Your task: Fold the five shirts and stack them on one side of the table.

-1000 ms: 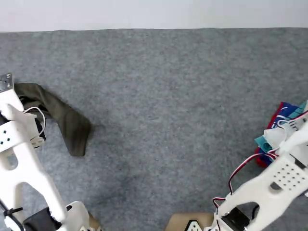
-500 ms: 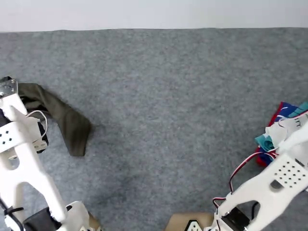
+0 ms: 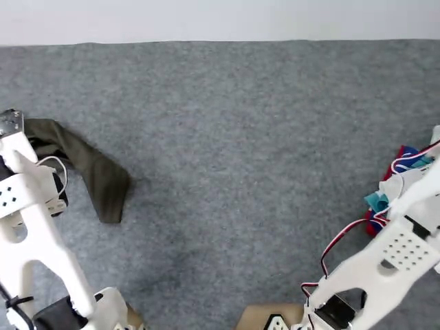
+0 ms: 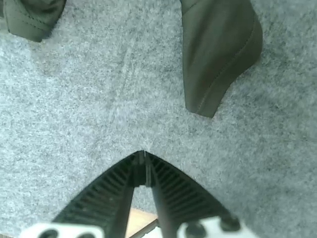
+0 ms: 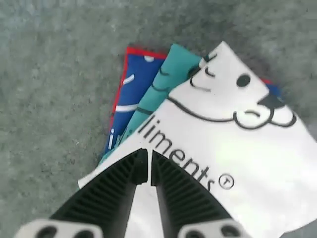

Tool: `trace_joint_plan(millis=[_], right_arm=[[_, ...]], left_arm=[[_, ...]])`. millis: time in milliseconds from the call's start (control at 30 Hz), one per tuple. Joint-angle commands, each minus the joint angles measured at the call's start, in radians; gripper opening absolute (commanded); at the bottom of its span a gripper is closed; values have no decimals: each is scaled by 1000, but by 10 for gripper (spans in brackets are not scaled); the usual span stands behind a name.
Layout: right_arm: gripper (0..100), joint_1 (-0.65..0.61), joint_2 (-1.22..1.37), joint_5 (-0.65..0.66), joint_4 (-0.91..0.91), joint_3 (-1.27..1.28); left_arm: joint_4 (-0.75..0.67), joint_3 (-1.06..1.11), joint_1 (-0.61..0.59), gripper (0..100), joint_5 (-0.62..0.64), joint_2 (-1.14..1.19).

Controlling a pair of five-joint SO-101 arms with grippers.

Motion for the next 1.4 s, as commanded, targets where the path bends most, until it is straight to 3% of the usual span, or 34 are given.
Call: trace_joint_plan(millis=[0,333,500,1000,1367], right_arm=[[9,2,-128,3,44,157],[9,-42,-248,0,31,557],[9,-65,-231,0,35,543],[9,-107,-530,6,41,499],[9,-179,-638,5,41,787]], left_arm=[[12,-39,-2,2,-8,-38],[12,-39,0,2,-8,-38],[12,-39,0,2,-8,-37],[12,-39,2,2,-8,-37],[3,-45,2,2,-9,-37]])
